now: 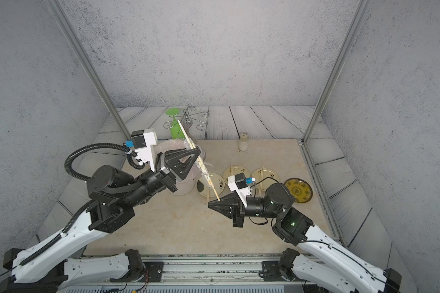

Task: Remove the packaging of disposable chopsticks
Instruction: Remove the packet bag from the disposable chopsticks.

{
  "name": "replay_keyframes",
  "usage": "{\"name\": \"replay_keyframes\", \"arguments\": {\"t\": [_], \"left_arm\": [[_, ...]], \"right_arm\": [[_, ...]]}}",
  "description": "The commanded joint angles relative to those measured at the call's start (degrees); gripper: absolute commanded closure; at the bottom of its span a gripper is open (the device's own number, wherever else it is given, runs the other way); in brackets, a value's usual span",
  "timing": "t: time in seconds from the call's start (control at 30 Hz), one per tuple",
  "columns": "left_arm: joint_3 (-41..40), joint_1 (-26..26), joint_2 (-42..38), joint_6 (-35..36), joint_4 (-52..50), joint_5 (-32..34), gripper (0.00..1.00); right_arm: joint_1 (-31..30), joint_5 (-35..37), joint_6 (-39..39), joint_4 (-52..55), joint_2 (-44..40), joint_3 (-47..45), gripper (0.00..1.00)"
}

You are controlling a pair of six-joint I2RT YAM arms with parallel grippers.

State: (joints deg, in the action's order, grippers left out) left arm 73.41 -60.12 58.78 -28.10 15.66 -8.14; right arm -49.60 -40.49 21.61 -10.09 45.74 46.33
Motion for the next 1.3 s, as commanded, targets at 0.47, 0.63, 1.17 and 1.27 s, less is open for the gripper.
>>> {"name": "replay_keyframes", "arguments": {"t": [0.47,0.63,1.17,1.27], "left_arm": [[-2.46,0.26,0.26,-2.25,-1.23,-2.84,1.00],[-3.24,0.22,0.16,-2.68,-4.54,-2.99,1.00],[-4.71,0.26,3.69,-9.67,-6.27,-9.43,1.00],[-4.71,0.26,4.47,-10.65,-5.56,-10.29,1.00]], "right_arm": [[-0.23,6.53,-0.22,0.25,-3.98,3.06,1.00],[-0.29,6.48,-0.59,1.02,-4.01,6.04,1.00],[-0.28,5.11,-3.68,3.73,-1.27,12.47,1.00],[-0.25,5.57,-3.30,2.54,-1.08,11.98,1.00]]}}
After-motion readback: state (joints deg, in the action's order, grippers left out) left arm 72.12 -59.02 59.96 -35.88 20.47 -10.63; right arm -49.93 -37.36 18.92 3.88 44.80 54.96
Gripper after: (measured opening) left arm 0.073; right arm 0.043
